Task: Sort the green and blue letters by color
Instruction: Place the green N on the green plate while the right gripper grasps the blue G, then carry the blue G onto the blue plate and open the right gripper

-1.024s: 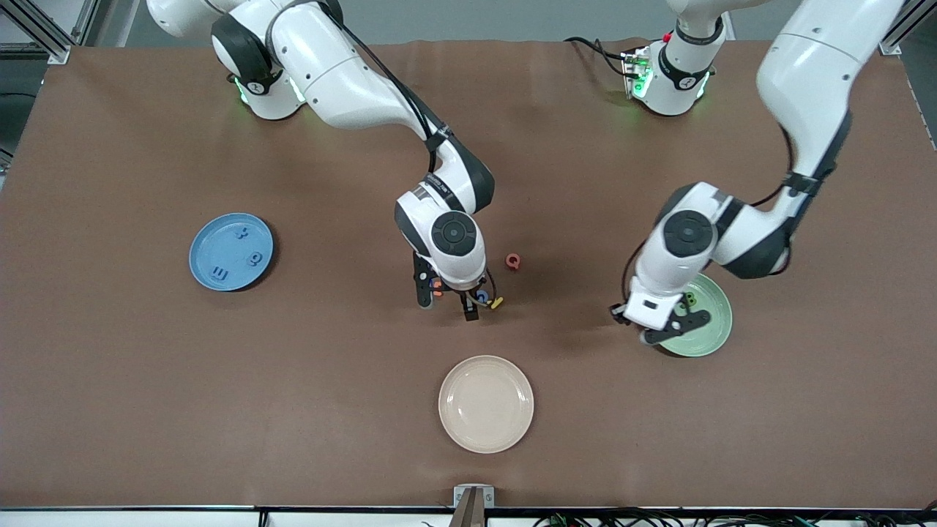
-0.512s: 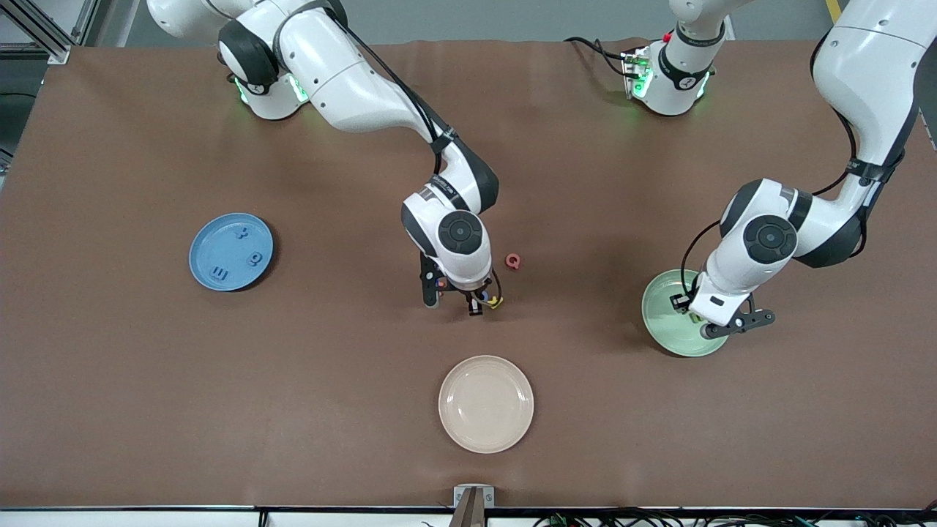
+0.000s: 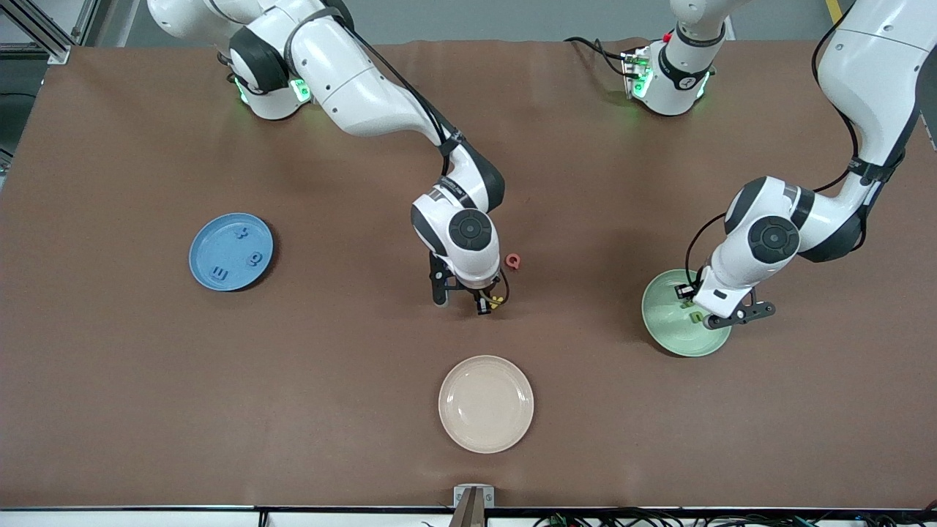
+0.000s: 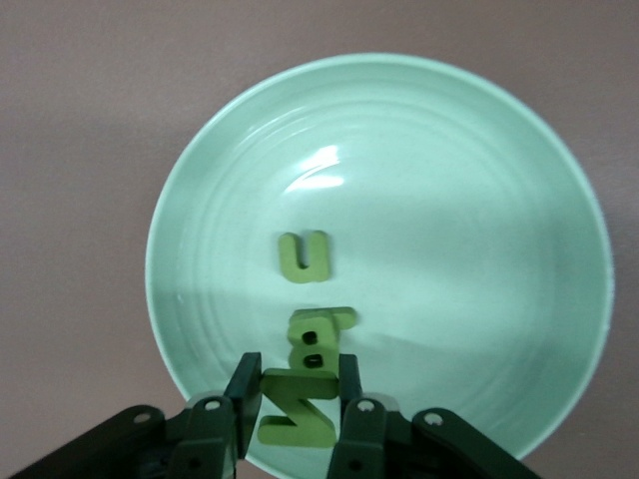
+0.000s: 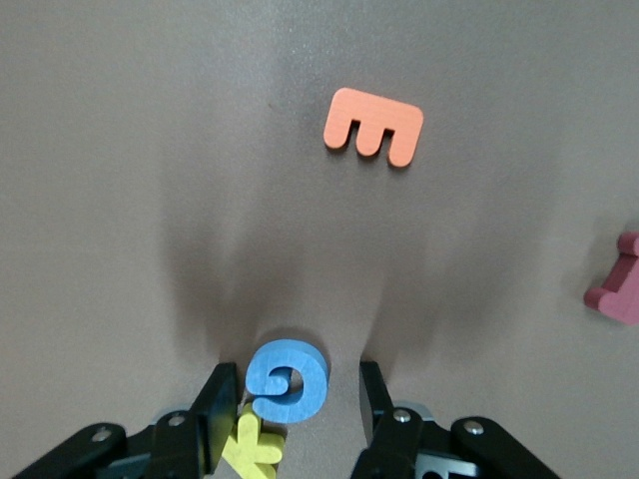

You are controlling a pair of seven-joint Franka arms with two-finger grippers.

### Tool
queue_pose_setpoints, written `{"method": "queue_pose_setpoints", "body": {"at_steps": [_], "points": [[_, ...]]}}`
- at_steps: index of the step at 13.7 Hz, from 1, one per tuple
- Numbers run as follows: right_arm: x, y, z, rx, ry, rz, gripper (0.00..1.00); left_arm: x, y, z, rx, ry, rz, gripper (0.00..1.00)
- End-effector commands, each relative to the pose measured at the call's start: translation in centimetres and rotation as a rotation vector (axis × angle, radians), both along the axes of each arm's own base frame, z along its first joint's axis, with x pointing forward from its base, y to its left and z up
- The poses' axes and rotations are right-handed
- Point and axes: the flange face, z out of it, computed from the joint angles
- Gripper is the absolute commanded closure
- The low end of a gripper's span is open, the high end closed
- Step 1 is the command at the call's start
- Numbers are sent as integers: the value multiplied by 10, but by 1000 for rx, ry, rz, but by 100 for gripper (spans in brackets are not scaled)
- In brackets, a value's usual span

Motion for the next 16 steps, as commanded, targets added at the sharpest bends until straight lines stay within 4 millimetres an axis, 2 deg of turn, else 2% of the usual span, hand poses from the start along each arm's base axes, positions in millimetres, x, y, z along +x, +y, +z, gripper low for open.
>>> {"method": "queue_pose_setpoints", "body": {"at_steps": [1, 4, 5, 10, 13, 15, 16], "points": [[1, 5, -6, -14, -31, -4, 62, -3, 9, -1, 0, -13, -22, 98], [1, 6, -6, -17, -31, 0, 95, 1, 13, -6, -19, -19, -17, 98], [1, 5, -6, -20, -30, 1, 100, 2, 11, -6, -21, -19, -18, 98], [5, -4, -6, -64, -22, 27, 100, 4, 5, -13, -46, -31, -25, 98], [2, -13, -6, -131, 38, 117, 100, 6, 7, -16, -37, -43, -42, 99], [0, -19, 6, -163, 81, 191, 100, 8, 6, -17, -41, -45, -41, 99], [-4, -25, 8, -209, 130, 288, 100, 9, 7, -18, -44, -45, -37, 98]]}}
